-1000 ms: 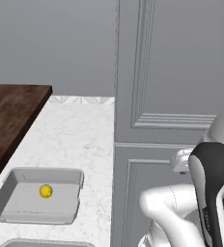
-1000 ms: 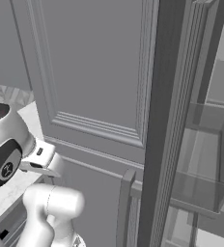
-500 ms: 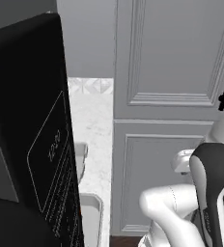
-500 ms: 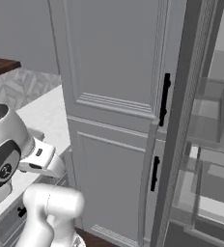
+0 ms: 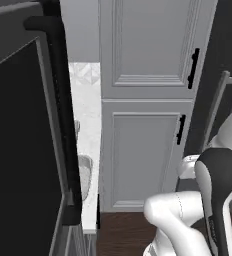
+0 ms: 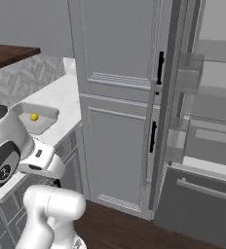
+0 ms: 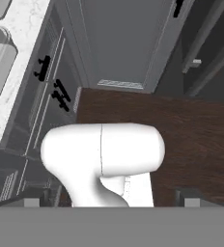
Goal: Place one lemon and one chicken drumstick in each tupperware on the nearby counter, to pack two identical lunches.
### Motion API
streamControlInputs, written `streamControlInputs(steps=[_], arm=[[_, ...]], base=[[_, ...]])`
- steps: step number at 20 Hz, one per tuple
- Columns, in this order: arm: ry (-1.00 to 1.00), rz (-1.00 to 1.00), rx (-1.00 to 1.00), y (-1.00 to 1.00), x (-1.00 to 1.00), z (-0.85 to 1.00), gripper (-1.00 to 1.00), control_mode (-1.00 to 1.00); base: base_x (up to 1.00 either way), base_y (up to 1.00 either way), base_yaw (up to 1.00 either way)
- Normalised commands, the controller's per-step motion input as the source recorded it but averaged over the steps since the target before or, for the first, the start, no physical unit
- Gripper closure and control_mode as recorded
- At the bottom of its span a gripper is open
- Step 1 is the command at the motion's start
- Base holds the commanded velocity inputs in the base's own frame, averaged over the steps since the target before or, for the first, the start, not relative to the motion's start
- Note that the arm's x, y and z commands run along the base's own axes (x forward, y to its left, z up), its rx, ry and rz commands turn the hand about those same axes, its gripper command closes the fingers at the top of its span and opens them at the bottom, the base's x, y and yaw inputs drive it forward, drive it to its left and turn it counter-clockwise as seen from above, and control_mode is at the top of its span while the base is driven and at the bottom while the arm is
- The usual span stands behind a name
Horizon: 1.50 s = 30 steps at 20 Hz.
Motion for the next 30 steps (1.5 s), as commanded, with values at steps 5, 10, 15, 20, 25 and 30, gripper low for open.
streamControlInputs(steps=[5, 10, 15, 20, 25, 30], arm=[[0.0, 0.0, 0.0, 0.0, 0.0, 0.0, -1.0, 1.0], [0.0, 0.0, 0.0, 0.0, 0.0, 0.0, -1.0, 1.0], [0.0, 0.0, 0.0, 0.0, 0.0, 0.0, -1.0, 1.0], [0.0, 0.0, 0.0, 0.0, 0.0, 0.0, -1.0, 1.0], [0.0, 0.0, 0.0, 0.0, 0.0, 0.0, -1.0, 1.0], [0.0, 0.0, 0.0, 0.0, 0.0, 0.0, -1.0, 1.0]], base=[[-1.0, -0.8, -0.22], [-0.42, -0.98, -0.31], [0.05, -0.82, -0.39], [0.57, -0.39, -0.05], [0.73, -0.32, 0.06], [0.97, -0.6, 0.0]])
